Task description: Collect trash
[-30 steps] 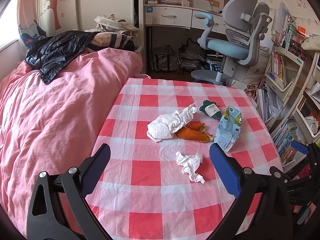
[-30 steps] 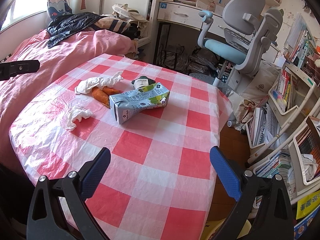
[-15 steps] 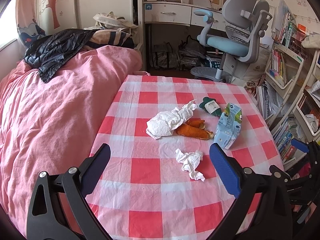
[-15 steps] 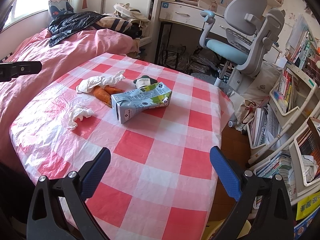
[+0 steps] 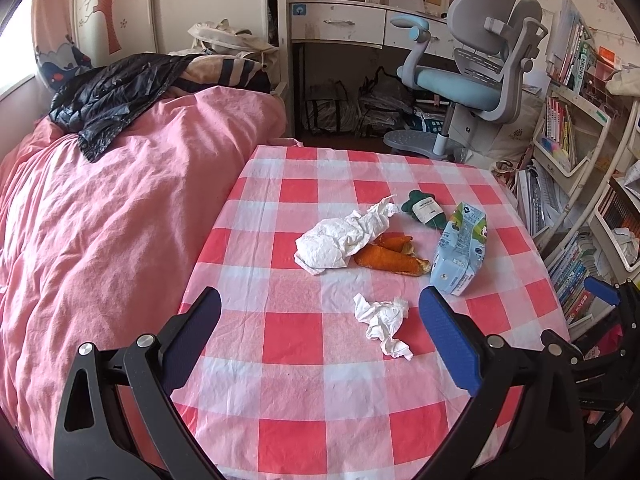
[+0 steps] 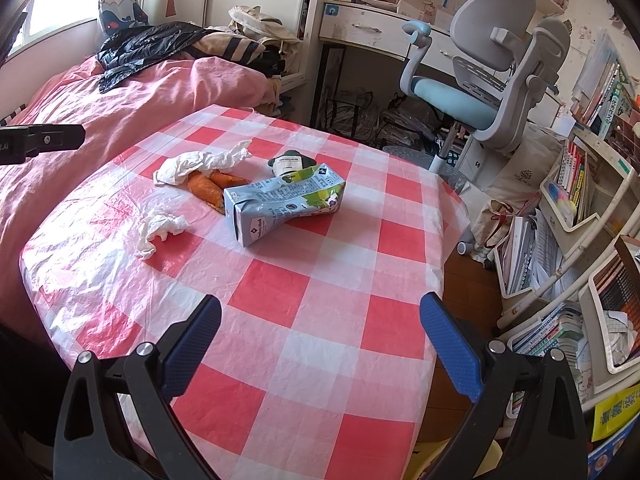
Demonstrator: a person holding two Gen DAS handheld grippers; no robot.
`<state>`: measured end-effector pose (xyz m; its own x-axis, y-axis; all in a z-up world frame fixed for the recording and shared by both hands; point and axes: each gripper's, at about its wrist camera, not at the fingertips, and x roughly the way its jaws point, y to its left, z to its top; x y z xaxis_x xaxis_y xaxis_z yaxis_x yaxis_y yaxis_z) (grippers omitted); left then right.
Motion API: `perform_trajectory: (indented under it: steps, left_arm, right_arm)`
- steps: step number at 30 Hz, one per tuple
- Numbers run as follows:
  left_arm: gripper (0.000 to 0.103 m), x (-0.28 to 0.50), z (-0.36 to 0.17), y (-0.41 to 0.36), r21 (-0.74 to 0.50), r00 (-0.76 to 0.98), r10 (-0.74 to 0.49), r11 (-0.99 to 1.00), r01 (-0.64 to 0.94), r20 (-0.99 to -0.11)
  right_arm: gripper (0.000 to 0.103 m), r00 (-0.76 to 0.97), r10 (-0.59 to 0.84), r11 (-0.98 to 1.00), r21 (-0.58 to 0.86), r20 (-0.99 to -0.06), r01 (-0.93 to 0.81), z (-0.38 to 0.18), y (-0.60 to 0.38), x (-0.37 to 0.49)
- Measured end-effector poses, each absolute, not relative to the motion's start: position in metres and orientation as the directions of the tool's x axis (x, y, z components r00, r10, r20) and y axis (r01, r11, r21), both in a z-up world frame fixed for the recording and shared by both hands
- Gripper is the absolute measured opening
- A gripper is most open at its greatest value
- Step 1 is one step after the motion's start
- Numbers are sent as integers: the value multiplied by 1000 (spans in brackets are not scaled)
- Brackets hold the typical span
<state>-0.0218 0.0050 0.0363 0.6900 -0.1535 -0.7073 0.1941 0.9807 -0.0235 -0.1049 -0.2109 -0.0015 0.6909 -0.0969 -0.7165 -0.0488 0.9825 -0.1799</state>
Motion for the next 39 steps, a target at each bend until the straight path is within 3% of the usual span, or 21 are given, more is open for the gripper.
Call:
perform_trajectory:
  steps: [39]
  left_arm:
    - [96, -20, 36, 7, -20, 685, -144, 982, 186, -714]
  right_arm:
    - [95, 691, -94, 982, -180, -717, -53, -1, -212, -105]
